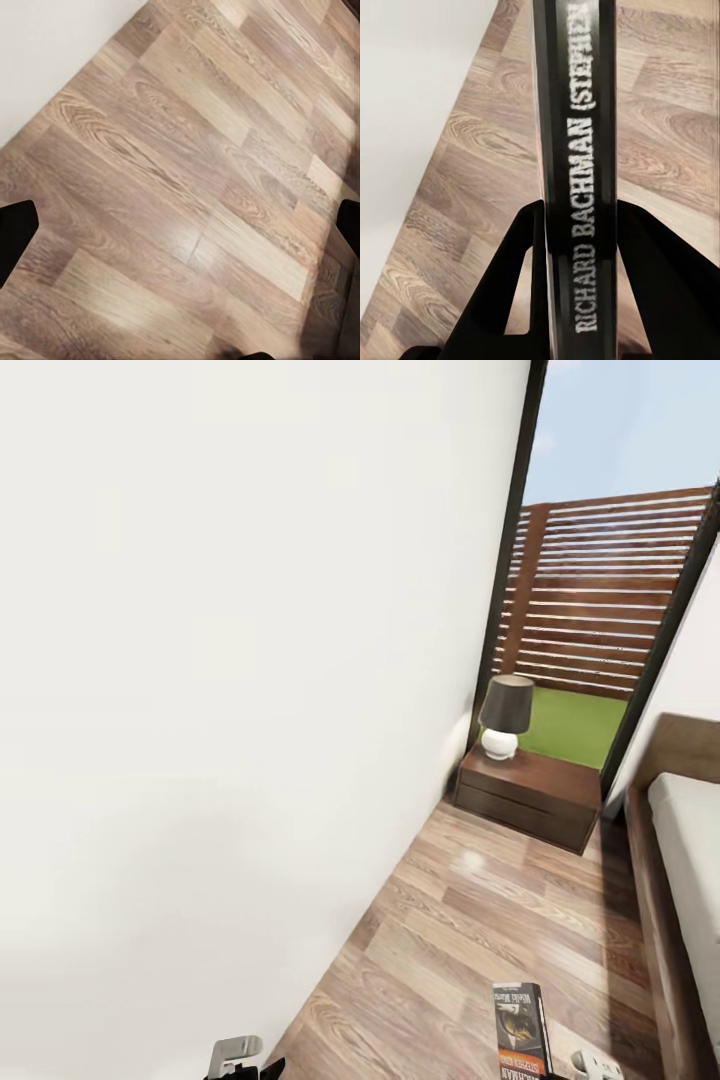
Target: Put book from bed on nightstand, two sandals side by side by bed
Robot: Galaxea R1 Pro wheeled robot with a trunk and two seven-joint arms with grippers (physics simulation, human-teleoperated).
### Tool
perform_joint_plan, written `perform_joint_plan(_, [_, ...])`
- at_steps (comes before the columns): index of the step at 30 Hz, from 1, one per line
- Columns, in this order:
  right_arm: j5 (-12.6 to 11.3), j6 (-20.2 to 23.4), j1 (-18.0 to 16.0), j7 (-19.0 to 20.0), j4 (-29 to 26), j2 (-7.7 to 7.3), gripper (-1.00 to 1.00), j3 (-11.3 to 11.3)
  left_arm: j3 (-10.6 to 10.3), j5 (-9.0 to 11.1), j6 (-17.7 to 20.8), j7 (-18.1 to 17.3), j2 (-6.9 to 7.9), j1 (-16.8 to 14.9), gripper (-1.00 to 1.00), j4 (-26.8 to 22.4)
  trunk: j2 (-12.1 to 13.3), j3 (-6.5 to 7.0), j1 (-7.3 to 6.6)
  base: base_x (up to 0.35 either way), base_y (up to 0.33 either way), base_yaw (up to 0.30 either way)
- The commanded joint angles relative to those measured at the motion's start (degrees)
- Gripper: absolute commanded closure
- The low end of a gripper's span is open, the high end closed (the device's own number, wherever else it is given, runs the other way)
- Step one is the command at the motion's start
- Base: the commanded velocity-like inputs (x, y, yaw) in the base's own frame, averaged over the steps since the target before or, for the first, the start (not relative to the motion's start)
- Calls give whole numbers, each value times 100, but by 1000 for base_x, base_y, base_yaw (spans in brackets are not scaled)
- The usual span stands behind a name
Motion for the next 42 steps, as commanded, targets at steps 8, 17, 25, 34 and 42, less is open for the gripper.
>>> perform_joint_plan(8, [-49,-16,-7,26,7,0,100,45,44,-61,-26,-13,1,-4,-100,1,-5,-7,0,128,0,-220])
perform_joint_plan(17, [-49,-16,-7,26,7,-1,100,45,47,-61,-23,-13,1,-5,-100,4,-5,-7,0,90,0,-220])
perform_joint_plan(25, [-49,-16,-7,26,7,0,100,45,47,-61,-25,-13,1,-4,-100,4,-5,-7,0,3,0,-222])
perform_joint_plan(34, [-49,-16,-7,20,7,1,100,45,47,-61,-24,-13,1,-4,-100,4,-5,-7,0,0,0,-224])
perform_joint_plan(42, [-49,-16,-7,19,7,1,100,45,47,-61,-26,-13,1,-3,-100,4,-5,-7,0,5,0,-224])
